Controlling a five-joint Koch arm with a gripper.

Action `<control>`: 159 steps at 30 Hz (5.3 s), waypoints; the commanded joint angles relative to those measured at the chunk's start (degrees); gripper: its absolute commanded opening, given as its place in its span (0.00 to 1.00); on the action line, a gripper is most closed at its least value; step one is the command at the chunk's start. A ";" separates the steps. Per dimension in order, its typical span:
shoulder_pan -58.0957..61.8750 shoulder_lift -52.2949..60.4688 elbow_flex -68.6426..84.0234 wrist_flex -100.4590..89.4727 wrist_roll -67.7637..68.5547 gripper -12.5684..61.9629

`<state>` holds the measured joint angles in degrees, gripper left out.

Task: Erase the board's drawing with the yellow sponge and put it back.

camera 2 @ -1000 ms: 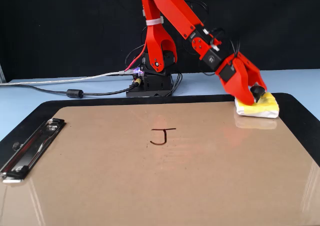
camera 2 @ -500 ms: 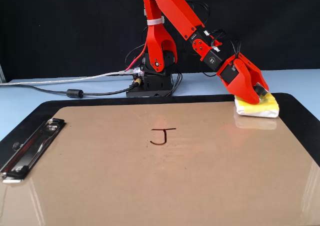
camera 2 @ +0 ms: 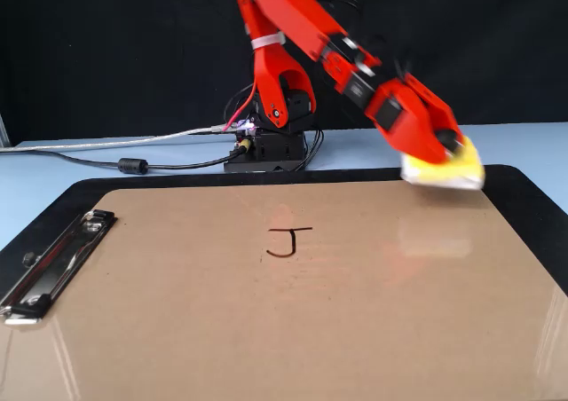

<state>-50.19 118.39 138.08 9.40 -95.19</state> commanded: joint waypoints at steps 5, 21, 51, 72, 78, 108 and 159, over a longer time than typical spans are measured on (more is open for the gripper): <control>25.93 16.26 -4.13 30.32 7.65 0.06; 46.76 6.86 13.97 -0.97 11.78 0.06; 51.24 -17.67 4.66 -18.46 12.22 0.06; 58.10 -22.85 6.59 -28.83 13.62 0.06; 58.10 -40.96 -7.56 -35.42 13.36 0.06; 45.62 -5.27 27.51 -36.30 13.10 0.06; 48.96 -11.60 18.72 -31.11 12.74 0.06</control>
<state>-1.14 109.78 159.26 -20.21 -82.00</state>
